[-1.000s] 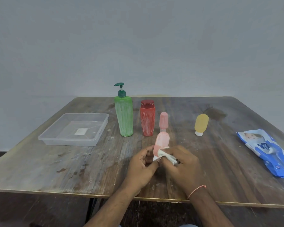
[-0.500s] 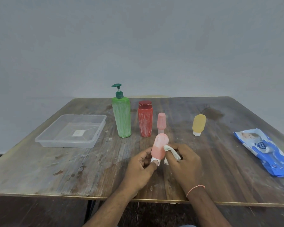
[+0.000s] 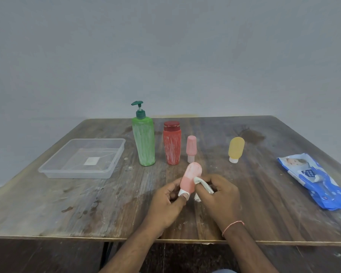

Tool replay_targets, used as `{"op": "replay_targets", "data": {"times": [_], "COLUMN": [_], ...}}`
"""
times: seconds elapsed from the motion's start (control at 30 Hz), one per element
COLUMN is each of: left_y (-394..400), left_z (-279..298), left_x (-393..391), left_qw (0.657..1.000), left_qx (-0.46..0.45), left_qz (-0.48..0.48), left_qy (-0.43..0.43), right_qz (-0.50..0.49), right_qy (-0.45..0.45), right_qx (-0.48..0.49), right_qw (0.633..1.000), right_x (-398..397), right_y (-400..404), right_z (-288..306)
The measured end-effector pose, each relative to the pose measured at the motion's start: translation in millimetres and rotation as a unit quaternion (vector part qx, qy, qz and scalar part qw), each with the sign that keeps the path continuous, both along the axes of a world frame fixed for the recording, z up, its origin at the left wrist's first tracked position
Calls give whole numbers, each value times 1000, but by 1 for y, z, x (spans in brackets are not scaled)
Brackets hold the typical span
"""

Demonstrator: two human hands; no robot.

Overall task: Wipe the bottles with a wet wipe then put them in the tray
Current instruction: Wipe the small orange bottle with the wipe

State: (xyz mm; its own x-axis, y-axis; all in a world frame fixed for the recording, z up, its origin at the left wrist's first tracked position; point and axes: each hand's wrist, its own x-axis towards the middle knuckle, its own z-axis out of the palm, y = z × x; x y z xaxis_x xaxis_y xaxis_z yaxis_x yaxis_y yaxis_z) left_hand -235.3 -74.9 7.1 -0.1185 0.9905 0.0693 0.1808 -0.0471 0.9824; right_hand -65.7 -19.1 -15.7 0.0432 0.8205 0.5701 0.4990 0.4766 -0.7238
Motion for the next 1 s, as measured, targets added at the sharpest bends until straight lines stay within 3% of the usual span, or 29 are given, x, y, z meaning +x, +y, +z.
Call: {"op": "replay_targets", "data": {"times": [0.07,0.23,0.37,0.53,0.7,0.8,1.0], "left_y": [0,2,3,6,9,11,11], "left_z": [0,-4,-8,-15,-23,-26,-28], "left_x": [0,-2,-3,-4,-6,-7,-6], "left_qw": [1000,1000,1000,999,996,996,991], "left_qx": [-1,8,8,26,27,32,37], "left_qz": [-9,1,-8,4,-11,-3,-9], "left_qy": [24,19,29,44,81,81,128], "right_qz": [-39,-7,-62,-20,-55,-14,-57], "right_qy": [24,22,50,60,107,88,91], "right_qx": [-1,12,-22,-25,-44,-18,-26], "right_qw": [999,1000,997,998,992,996,994], "right_x": [0,0,2,2,3,4,4], "right_y": [3,1,5,2,5,3,6], "right_z": [1,2,3,6,9,7,6]}}
